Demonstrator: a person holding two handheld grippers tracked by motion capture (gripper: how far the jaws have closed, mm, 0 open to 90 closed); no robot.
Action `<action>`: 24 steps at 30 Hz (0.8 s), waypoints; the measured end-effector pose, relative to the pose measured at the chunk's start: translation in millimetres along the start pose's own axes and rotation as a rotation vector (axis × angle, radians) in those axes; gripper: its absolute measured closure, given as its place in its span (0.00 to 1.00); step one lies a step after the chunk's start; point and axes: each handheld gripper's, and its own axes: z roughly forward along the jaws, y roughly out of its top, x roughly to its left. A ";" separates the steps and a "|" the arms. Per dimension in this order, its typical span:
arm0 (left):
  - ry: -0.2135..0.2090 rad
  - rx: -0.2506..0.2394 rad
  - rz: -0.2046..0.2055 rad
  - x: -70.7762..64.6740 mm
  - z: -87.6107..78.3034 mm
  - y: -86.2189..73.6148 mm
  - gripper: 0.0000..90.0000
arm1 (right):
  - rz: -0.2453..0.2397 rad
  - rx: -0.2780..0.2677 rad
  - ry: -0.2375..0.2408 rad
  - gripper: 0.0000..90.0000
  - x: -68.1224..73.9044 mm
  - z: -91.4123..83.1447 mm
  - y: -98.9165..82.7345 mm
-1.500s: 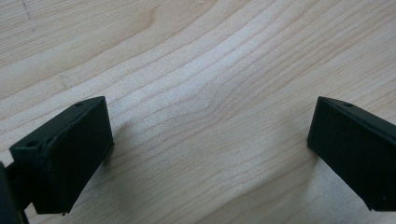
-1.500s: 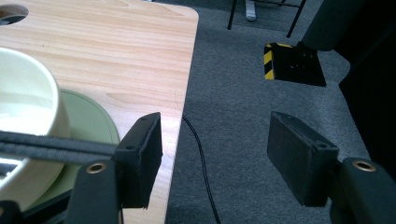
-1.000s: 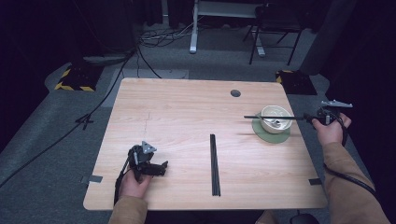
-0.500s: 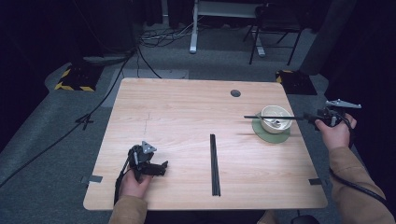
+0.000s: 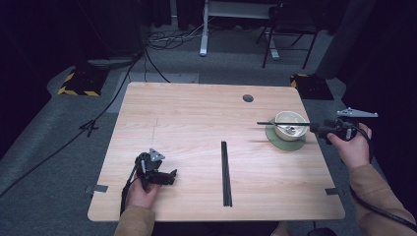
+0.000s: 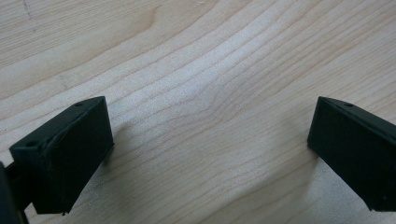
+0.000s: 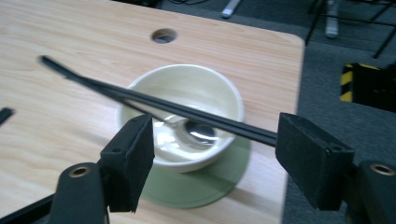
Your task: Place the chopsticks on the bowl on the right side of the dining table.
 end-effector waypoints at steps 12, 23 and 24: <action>0.000 0.000 0.000 0.0 0.0 0.0 0.00 | -0.035 0.018 0.129 0.29 36.7 -14.8 -0.1; 0.000 0.001 0.002 0.1 -0.1 0.0 0.00 | -0.050 0.079 0.228 0.28 62.1 -11.1 -13.5; 0.000 0.000 0.000 0.0 0.0 0.0 0.00 | -0.043 0.082 0.237 0.28 62.8 -9.7 -16.0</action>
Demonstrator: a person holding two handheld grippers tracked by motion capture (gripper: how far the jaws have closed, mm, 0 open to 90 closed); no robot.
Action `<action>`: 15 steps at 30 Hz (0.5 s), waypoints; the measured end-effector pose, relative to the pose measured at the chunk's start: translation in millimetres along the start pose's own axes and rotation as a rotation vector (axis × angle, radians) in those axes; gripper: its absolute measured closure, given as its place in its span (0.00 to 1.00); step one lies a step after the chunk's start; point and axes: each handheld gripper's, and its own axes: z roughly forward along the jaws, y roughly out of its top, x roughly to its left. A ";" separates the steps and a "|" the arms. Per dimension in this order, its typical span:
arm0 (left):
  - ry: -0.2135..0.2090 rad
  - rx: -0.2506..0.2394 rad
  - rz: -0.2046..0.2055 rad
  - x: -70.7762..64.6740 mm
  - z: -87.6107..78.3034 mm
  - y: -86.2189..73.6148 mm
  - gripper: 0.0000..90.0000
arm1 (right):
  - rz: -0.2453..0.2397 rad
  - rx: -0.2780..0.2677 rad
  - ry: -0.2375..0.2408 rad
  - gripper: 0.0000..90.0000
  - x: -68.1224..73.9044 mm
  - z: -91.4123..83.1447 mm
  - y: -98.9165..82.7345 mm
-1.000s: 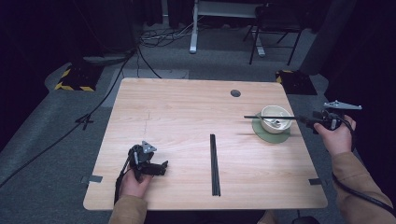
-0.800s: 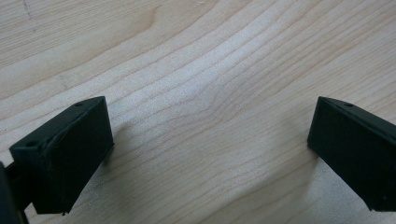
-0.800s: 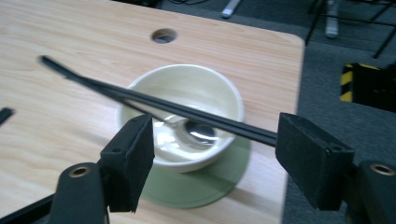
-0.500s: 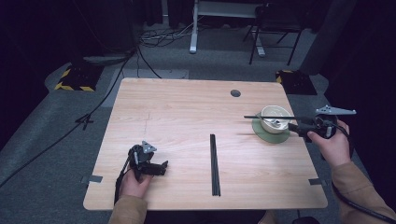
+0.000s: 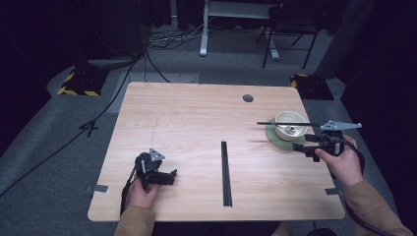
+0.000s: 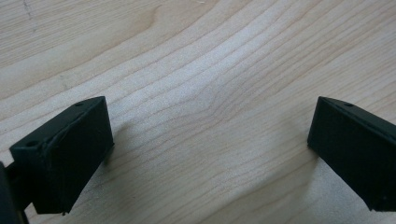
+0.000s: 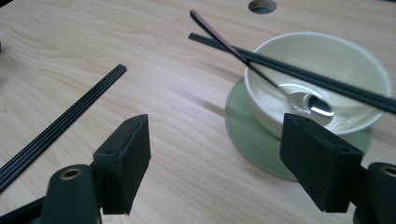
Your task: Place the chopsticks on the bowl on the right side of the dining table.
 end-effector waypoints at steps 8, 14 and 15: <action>0.000 0.000 0.000 0.0 0.0 0.0 0.00 | 0.018 -0.008 0.017 0.25 8.5 9.4 -21.4; 0.000 0.000 0.000 0.0 0.0 0.0 0.00 | -0.001 0.005 0.035 0.24 19.3 19.6 -36.5; 0.000 0.000 0.000 0.0 0.0 0.0 0.00 | -0.006 0.010 0.037 0.24 20.1 22.9 -38.7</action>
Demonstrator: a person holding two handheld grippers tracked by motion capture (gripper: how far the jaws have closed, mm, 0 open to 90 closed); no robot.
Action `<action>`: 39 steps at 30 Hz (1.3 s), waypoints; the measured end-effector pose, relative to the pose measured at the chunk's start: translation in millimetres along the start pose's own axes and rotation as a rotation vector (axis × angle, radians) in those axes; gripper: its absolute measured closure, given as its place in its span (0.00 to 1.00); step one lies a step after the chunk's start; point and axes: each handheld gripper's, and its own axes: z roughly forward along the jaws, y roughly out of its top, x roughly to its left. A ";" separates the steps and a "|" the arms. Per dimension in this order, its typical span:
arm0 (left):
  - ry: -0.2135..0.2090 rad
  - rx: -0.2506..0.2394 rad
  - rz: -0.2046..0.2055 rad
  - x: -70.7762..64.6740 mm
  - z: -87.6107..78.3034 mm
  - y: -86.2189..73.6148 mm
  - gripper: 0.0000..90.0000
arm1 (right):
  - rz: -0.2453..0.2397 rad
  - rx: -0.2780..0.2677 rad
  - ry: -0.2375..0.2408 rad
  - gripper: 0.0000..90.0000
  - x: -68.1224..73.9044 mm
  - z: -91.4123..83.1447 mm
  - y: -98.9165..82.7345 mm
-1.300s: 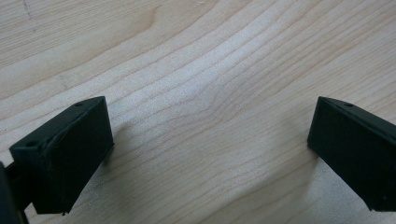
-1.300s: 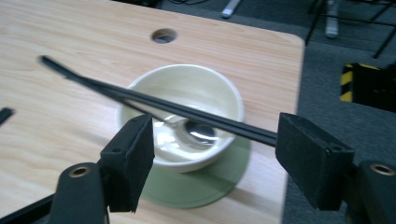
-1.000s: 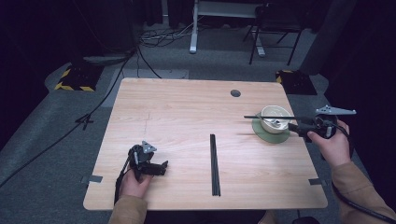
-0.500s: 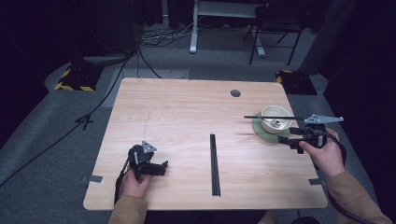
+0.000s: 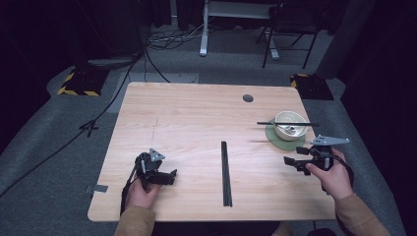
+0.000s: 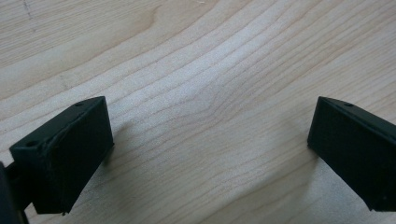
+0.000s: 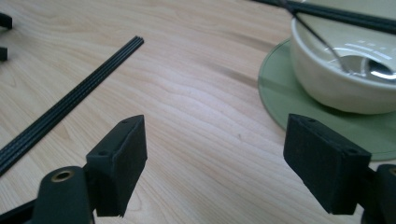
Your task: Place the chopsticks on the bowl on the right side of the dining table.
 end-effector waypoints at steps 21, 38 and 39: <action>0.000 0.000 0.000 0.0 0.0 0.0 0.00 | -0.036 0.090 0.023 0.26 24.0 39.1 -49.7; 0.000 0.001 0.002 0.0 -0.1 -0.1 0.00 | -0.168 0.040 -0.032 0.17 41.8 46.0 -68.4; 0.000 0.001 0.001 0.0 -0.1 -0.1 0.00 | -0.167 0.039 -0.032 0.17 41.9 46.2 -68.5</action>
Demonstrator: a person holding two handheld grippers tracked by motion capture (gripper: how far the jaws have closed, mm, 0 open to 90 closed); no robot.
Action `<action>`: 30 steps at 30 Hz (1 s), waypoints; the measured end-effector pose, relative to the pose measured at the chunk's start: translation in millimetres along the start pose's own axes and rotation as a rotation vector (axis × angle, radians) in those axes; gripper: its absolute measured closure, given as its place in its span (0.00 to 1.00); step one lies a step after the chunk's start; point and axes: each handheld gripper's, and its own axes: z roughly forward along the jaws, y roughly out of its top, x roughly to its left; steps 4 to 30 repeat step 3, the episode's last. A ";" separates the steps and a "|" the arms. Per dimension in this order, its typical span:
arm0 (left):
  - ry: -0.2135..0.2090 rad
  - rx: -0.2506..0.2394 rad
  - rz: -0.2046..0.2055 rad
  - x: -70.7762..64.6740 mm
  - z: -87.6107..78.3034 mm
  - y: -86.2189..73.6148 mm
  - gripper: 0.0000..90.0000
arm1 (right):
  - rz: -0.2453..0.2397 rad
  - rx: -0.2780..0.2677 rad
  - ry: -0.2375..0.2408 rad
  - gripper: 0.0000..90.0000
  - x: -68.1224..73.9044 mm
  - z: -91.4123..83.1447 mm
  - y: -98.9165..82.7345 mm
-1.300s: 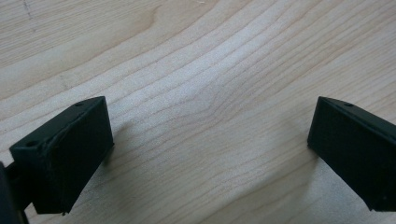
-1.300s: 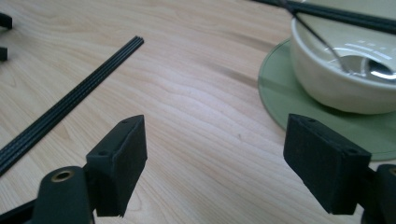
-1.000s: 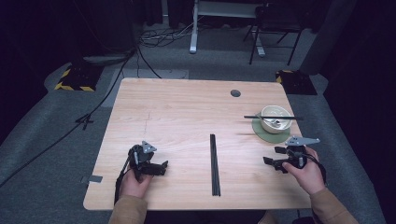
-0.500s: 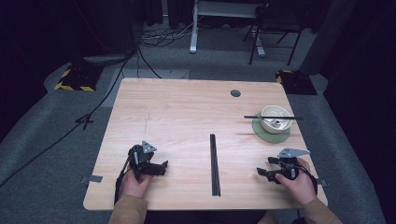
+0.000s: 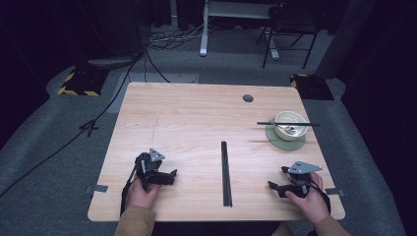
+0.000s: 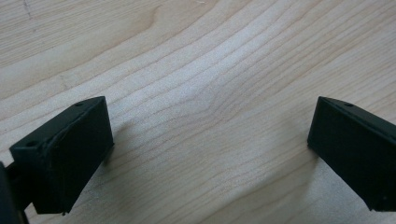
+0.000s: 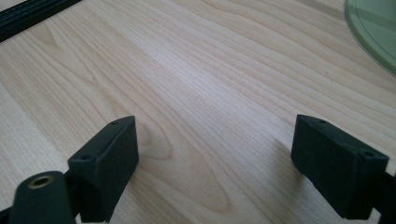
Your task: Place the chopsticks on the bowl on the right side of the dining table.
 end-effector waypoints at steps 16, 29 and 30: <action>0.000 0.000 0.000 0.0 0.0 0.0 0.00 | 0.001 -0.001 0.001 0.17 0.0 0.1 0.0; 0.000 0.000 0.000 0.0 0.0 0.0 0.00 | 0.001 -0.001 0.001 0.17 0.0 0.1 0.0; 0.000 0.000 0.000 0.0 0.0 0.0 0.00 | 0.001 -0.001 0.001 0.17 0.0 0.1 0.0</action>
